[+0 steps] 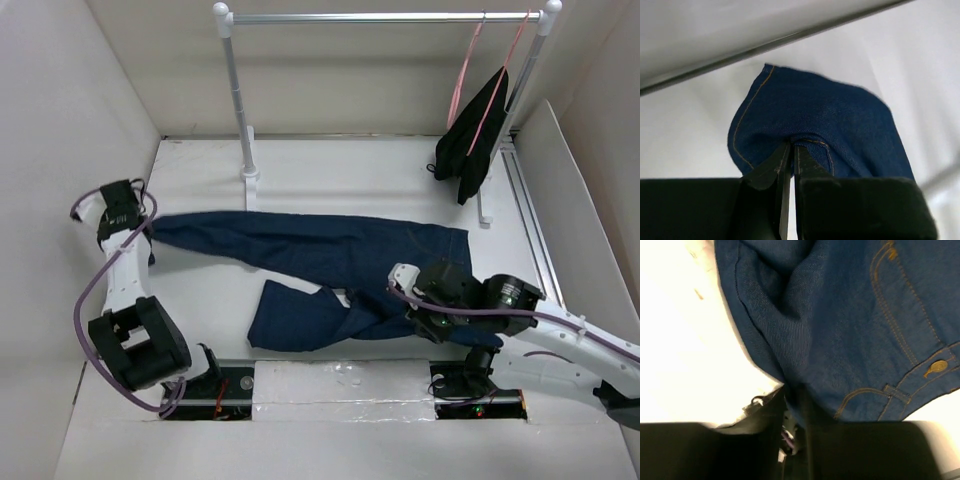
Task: Place the trousers on the hanger
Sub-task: Flatten out the trousers at the center of the board.
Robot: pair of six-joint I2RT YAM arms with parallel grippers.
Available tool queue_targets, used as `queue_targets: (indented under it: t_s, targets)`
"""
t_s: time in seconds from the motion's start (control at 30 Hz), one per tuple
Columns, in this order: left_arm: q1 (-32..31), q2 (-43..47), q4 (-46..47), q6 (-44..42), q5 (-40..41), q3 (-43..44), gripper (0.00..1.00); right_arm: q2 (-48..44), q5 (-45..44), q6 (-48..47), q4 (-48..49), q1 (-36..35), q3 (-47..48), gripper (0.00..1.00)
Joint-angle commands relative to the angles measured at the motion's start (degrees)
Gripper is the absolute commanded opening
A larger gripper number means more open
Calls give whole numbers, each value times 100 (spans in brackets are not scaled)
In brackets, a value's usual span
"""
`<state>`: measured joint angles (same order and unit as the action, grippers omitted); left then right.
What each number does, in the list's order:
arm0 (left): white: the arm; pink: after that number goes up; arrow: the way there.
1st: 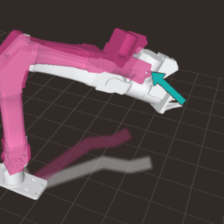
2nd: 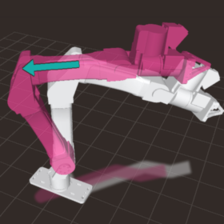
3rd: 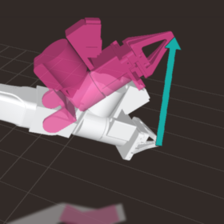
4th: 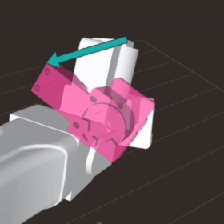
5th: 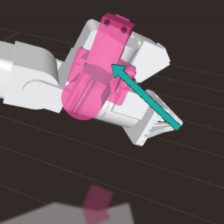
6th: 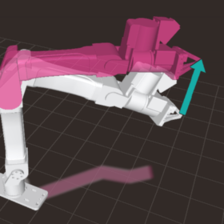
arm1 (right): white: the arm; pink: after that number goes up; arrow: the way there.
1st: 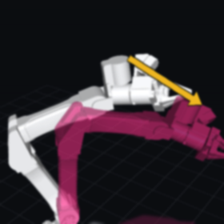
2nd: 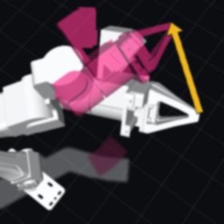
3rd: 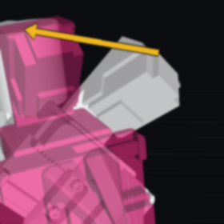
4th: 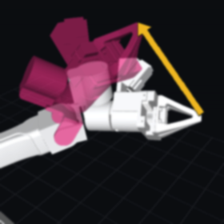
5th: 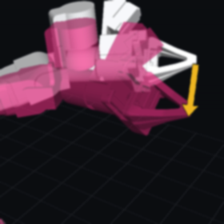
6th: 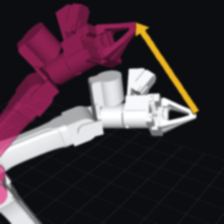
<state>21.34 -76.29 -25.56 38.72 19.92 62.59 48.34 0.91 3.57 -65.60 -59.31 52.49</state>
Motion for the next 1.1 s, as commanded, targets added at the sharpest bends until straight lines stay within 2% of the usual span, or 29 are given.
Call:
queue_targets:
  t_s: [0.0,0.03,0.07,0.1,0.17,0.23,0.3,0.33,0.37,0.4,0.43,0.47,0.53,0.57,0.63,0.67,0.73,0.77,0.8,0.87,0.9,0.97,1.07]
  targets:
    - [606,89,-37,-163,-293,-607,0,-9,173,-216,-374,7,551,33]
    - [730,-34,-80,-172,-366,-633,0,26,95,-217,-339,7,595,47]
    - [896,-104,-98,-198,-427,-660,13,53,50,-243,-287,7,657,70]
    - [898,-157,-98,-259,-558,-634,20,149,6,-287,-217,77,718,77]
    - [898,-115,-116,-364,-577,-564,31,289,23,-541,56,375,859,80]
    - [898,226,50,-418,-761,-598,33,474,242,-778,493,909,816,80]
    - [549,456,121,-461,-788,-537,34,554,357,-963,837,1341,711,69]
    - [390,666,139,-488,-779,-528,34,589,323,-972,1256,1569,632,58]
    - [223,764,165,-488,-753,-580,34,607,331,-999,1495,2120,413,26]
    - [82,826,192,-488,-675,-598,35,668,401,-1077,1681,2438,359,8]
    - [-137,922,366,-514,-613,-694,47,790,584,-1069,2257,3077,289,0]
    - [-139,923,368,-515,-612,-730,59,852,586,-1069,2262,3405,219,0]
    - [-192,557,543,-646,-752,-748,86,1028,1077,-1034,2918,4012,113,2]
    - [-192,302,483,-672,-779,-591,88,1255,1165,-982,3061,4285,60,15]
    - [-192,-321,333,-716,-709,-450,88,1467,1524,-946,3386,4918,68,24]
    - [-192,-490,385,-751,-718,-432,86,1607,1518,-894,3466,5059,68,36]
    - [-270,-789,464,-831,-814,-440,82,1644,1020,-666,3711,5462,-45,52]
    - [-436,-852,464,-840,-841,-484,78,1679,973,-578,3817,5648,-98,67]
    - [-569,-861,560,-840,-771,-554,77,1749,929,-368,3940,5832,-246,73]
    - [-858,-861,718,-875,-648,-747,73,1941,902,-103,4336,6342,-318,84]
    - [-1138,-965,806,-884,-552,-791,71,2247,902,-15,4398,6466,-292,86]
    - [-1299,-1185,781,-849,-472,-757,66,2574,543,47,4538,6598,-152,92]
    - [-1299,-1633,930,-752,-533,-792,66,3154,208,205,4785,6756,-46,92]
